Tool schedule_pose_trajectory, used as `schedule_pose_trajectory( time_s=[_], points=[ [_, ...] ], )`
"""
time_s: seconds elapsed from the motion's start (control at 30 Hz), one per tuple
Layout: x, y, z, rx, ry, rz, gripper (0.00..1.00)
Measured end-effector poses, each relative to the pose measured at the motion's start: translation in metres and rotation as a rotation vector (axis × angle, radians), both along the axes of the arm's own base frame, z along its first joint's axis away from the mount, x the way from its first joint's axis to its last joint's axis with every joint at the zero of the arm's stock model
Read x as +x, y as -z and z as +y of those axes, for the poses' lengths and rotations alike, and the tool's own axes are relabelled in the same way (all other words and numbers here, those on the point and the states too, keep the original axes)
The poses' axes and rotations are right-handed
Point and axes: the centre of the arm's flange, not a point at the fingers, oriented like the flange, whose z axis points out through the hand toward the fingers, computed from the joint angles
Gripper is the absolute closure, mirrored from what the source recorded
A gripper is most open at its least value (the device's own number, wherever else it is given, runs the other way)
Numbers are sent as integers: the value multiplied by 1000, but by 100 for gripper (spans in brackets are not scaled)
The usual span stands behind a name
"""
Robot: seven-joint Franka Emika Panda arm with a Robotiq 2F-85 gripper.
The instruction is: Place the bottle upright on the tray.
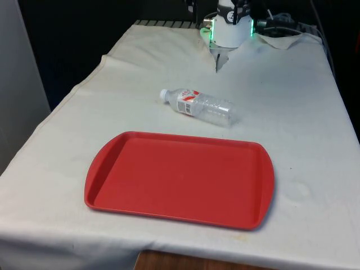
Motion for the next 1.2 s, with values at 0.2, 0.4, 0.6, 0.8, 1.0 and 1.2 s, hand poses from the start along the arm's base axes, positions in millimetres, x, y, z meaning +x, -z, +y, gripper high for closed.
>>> schedule_pose_trajectory(
  time_s=[0.2, 0.4, 0.6, 0.8, 1.0, 1.2],
  points=[
    [-3, 9, -1, 3, 25, -9, 0],
    [-4, 17, -1, 7, 53, -16, 0],
    [-4, 23, -3, 11, 92, -13, 0],
    [-4, 26, -6, 14, 122, -8, 0],
    [-4, 28, -8, 17, 148, -5, 0],
    [-4, 31, -11, 20, 184, 2, 0]
  ],
)
